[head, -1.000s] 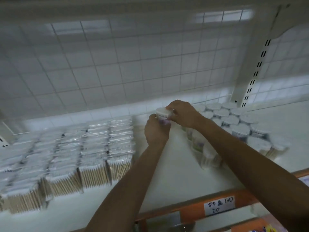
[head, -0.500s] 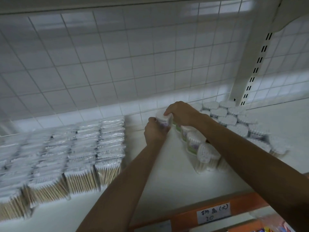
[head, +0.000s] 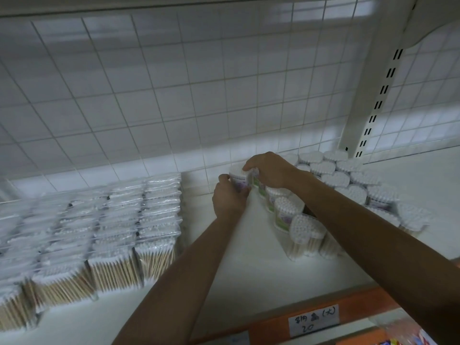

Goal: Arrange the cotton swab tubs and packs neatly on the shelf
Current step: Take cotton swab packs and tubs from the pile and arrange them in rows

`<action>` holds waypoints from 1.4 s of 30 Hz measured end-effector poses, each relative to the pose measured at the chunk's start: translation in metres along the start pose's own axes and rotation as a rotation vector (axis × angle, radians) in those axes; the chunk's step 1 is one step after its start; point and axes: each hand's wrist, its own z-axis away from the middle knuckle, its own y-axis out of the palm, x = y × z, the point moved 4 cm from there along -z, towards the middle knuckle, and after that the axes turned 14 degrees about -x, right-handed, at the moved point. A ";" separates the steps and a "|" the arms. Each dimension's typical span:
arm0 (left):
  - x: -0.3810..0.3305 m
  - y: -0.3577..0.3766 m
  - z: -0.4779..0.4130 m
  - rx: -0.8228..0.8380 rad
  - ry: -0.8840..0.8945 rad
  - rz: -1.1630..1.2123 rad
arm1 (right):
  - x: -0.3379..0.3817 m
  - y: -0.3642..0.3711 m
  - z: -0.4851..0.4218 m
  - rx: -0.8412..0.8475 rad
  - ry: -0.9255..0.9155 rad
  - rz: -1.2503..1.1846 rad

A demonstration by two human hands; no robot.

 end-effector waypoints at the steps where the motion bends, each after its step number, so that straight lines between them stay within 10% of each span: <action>1: 0.001 0.000 0.001 -0.003 0.000 0.004 | 0.000 0.000 0.001 -0.002 0.004 -0.011; 22: -0.022 -0.037 0.009 -0.046 0.081 -0.091 | 0.032 -0.014 -0.001 -0.126 -0.062 -0.030; 32: -0.013 -0.179 -0.016 -0.291 0.445 -0.343 | 0.156 0.002 -0.021 -0.249 -0.237 -0.045; 42: 0.115 -0.339 -0.038 -0.388 0.284 -0.659 | 0.345 0.076 -0.035 -0.107 -0.474 -0.125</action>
